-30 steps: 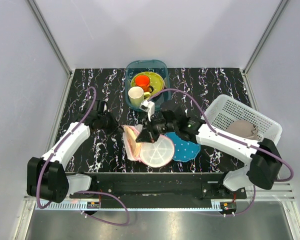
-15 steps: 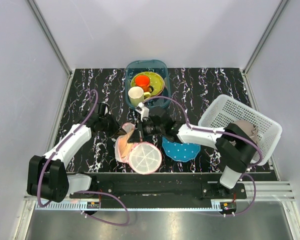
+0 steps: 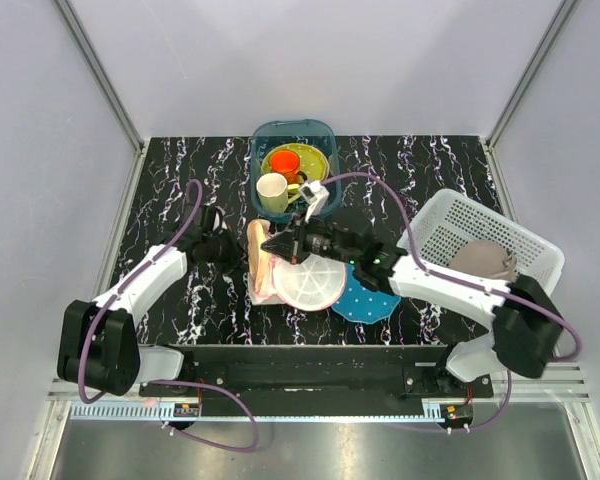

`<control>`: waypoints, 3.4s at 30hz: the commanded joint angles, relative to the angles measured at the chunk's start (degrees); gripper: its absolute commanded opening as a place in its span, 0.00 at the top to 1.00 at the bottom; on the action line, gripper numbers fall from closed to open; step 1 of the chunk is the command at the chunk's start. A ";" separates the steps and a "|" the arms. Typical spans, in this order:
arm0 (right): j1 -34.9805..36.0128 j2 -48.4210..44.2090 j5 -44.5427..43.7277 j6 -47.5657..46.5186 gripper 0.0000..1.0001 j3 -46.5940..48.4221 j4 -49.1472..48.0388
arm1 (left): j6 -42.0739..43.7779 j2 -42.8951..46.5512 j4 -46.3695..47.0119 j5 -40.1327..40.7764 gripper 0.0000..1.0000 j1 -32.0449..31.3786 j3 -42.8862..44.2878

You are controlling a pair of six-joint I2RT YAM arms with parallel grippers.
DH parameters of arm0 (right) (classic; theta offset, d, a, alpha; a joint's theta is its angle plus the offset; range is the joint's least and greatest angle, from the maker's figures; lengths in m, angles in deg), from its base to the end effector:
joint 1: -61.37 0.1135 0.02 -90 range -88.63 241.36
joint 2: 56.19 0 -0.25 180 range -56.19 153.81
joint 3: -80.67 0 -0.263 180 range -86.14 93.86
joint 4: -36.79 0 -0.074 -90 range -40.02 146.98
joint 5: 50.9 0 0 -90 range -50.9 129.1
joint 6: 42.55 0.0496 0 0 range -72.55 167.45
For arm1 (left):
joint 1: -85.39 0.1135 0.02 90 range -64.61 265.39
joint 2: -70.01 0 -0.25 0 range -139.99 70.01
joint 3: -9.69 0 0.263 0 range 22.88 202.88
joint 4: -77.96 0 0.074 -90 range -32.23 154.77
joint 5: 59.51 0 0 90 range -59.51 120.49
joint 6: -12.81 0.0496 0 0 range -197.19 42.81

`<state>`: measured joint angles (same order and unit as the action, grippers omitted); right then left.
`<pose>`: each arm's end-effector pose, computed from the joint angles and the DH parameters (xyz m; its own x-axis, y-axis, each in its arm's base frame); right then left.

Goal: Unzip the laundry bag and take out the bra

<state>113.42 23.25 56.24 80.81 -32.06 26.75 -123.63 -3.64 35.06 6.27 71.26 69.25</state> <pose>0.2053 0.2870 0.2993 -0.5330 0.1710 -0.8286 -0.7681 0.3130 0.5587 0.2565 -0.0856 0.1894 -0.8788 -0.4603 -0.1261 -0.2865 0.7202 -0.6318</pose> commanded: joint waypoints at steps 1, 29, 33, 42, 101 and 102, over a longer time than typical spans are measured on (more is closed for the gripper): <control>-0.20 12.71 -6.79 0.12 1.00 7.85 15.95 | 0.91 -1.58 1.33 0.32 1.00 0.24 2.58; -4.93 0.19 -6.95 12.84 1.00 -8.96 -10.25 | 3.19 -1.68 -2.10 4.01 1.00 0.68 4.52; -7.32 -6.81 -13.97 12.02 1.00 -10.67 -2.67 | 6.69 -0.80 -4.38 5.07 1.00 3.66 4.61; -7.67 -17.29 -15.05 7.41 1.00 -9.61 -1.46 | 10.40 -0.71 -6.94 3.75 1.00 9.82 6.10; -50.12 -23.89 -26.73 -9.90 0.00 5.77 53.63 | 7.59 -20.39 -4.20 4.10 0.96 22.74 46.00; -50.12 -23.89 -26.64 -9.81 0.00 5.51 53.63 | 7.67 -21.01 -6.21 5.06 0.84 22.66 46.70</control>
<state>63.39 -0.09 27.28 70.85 -27.91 81.11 -117.46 -22.55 29.81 9.63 93.40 111.85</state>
